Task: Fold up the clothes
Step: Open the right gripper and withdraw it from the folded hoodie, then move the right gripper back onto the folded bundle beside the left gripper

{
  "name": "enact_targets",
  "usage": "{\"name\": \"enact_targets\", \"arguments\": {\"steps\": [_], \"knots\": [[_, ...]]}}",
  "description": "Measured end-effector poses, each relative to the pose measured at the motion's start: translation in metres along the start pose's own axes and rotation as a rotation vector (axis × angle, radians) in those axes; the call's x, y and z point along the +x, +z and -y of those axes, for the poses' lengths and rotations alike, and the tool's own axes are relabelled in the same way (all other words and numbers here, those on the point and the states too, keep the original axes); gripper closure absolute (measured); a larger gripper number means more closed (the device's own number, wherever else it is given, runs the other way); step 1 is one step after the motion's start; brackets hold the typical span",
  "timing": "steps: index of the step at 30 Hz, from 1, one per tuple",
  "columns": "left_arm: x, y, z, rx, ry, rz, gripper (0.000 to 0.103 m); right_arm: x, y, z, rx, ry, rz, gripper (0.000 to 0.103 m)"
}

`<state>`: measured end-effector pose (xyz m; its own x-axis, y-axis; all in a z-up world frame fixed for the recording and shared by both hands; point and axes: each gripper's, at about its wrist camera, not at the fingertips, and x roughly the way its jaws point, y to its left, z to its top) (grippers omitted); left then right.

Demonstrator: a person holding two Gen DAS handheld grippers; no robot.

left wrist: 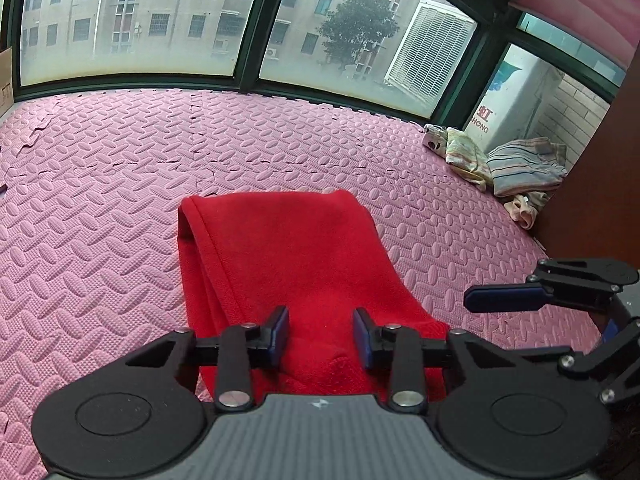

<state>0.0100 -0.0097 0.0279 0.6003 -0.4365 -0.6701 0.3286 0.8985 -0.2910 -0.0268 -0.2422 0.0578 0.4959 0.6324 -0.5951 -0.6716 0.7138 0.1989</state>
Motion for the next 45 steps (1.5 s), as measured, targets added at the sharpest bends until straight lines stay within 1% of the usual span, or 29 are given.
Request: {"name": "enact_targets", "arguments": {"steps": [3, 6, 10, 12, 15, 18, 19, 20, 22, 24, 26, 28, 30, 34, 36, 38, 41, 45], "knots": [[-0.004, 0.003, 0.009, 0.03, 0.0, 0.021, 0.064, -0.002, 0.017, 0.005, -0.007, -0.045, 0.026, 0.05], [-0.005, 0.0, 0.017, 0.057, -0.012, 0.023, 0.064, 0.013, 0.044, 0.009, -0.036, -0.13, 0.042, 0.05], [-0.005, -0.003, 0.027, 0.092, -0.029, 0.025, 0.063, 0.048, 0.06, 0.015, -0.048, -0.146, 0.015, 0.052], [-0.005, -0.005, 0.032, 0.108, -0.036, 0.026, 0.063, 0.061, 0.061, 0.018, -0.041, -0.148, -0.001, 0.055], [-0.002, -0.009, 0.03, 0.111, -0.037, 0.02, 0.063, 0.093, 0.055, 0.026, -0.032, -0.174, -0.049, 0.057], [0.0, -0.013, 0.028, 0.114, -0.037, 0.014, 0.063, 0.108, 0.046, 0.035, -0.013, -0.204, -0.084, 0.065], [0.001, -0.014, 0.029, 0.121, -0.038, 0.013, 0.063, 0.112, 0.043, 0.038, 0.0, -0.21, -0.092, 0.066], [0.002, -0.015, 0.028, 0.126, -0.038, 0.011, 0.063, 0.117, 0.036, 0.044, 0.024, -0.205, -0.102, 0.066], [0.006, -0.019, 0.028, 0.128, -0.036, 0.008, 0.062, 0.12, 0.031, 0.046, 0.028, -0.201, -0.095, 0.067], [0.007, -0.022, 0.028, 0.128, -0.034, 0.011, 0.062, 0.125, 0.024, 0.045, 0.007, -0.2, -0.077, 0.066], [0.008, -0.024, 0.027, 0.13, -0.032, 0.016, 0.061, 0.128, 0.024, 0.041, -0.023, -0.209, -0.081, 0.066], [0.007, -0.024, 0.027, 0.125, -0.035, 0.016, 0.061, 0.127, 0.03, 0.033, -0.076, -0.226, -0.098, 0.066], [0.006, -0.024, 0.026, 0.116, -0.042, 0.017, 0.061, 0.125, 0.039, 0.028, -0.088, -0.211, -0.105, 0.066], [0.005, -0.025, 0.025, 0.106, -0.048, 0.02, 0.059, 0.132, 0.065, 0.019, -0.114, -0.131, -0.117, 0.066], [0.005, -0.025, 0.024, 0.1, -0.051, 0.021, 0.059, 0.145, 0.073, 0.013, -0.143, -0.102, -0.139, 0.066], [0.005, -0.025, 0.024, 0.095, -0.054, 0.022, 0.059, 0.16, 0.077, 0.008, -0.173, -0.092, -0.16, 0.066], [0.005, -0.026, 0.022, 0.09, -0.058, 0.024, 0.059, 0.181, 0.081, 0.006, -0.183, -0.084, -0.187, 0.066], [0.006, -0.026, 0.018, 0.083, -0.061, 0.023, 0.059, 0.198, 0.076, 0.005, -0.204, -0.099, -0.226, 0.066]]}}
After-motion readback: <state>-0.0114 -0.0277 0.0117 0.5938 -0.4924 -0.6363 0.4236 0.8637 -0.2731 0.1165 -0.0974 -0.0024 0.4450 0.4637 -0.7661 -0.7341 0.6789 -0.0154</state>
